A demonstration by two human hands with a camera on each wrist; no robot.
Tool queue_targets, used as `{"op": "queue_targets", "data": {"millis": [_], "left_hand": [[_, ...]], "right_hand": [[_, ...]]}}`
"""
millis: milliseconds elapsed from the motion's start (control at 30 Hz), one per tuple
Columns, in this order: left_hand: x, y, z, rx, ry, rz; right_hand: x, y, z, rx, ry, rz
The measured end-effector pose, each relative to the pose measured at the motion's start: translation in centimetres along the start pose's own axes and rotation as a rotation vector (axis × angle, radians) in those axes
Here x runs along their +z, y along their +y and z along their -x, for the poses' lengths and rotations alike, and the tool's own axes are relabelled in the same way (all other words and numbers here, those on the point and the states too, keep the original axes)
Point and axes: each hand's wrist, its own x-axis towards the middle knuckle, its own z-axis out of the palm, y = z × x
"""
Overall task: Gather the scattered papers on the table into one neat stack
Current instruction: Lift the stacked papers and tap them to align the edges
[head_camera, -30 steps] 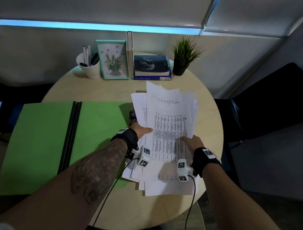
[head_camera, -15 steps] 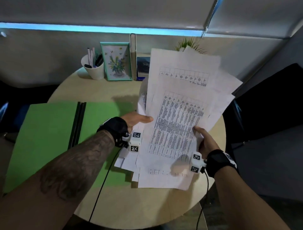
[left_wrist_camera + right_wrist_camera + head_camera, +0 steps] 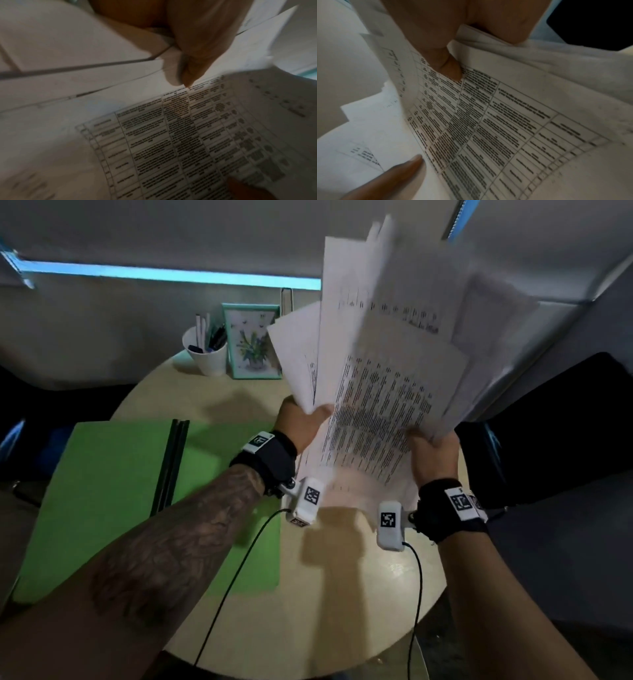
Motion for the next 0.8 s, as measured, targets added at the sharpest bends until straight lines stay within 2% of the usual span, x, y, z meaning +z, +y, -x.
{"op": "queue_targets", "data": {"millis": [133, 400, 600, 800], "left_hand": [[-1.0, 1.2, 0.0, 0.033, 0.038, 0.109], [-2.0, -2.6, 0.4, -0.138, -0.015, 0.049], [-3.1, -1.0, 0.2, -0.116, -0.064, 0.187], [-3.7, -3.0, 0.5, -0.136, -0.067, 0.112]], "right_hand": [[-0.7, -1.5, 0.8, -0.061, 0.044, -0.113], [0.1, 1.2, 3.0, 0.229, 0.077, -0.264], [-0.7, 0.6, 2.5, 0.228, 0.094, -0.327], [0.3, 1.3, 3.1, 0.252, 0.021, -0.288]]}}
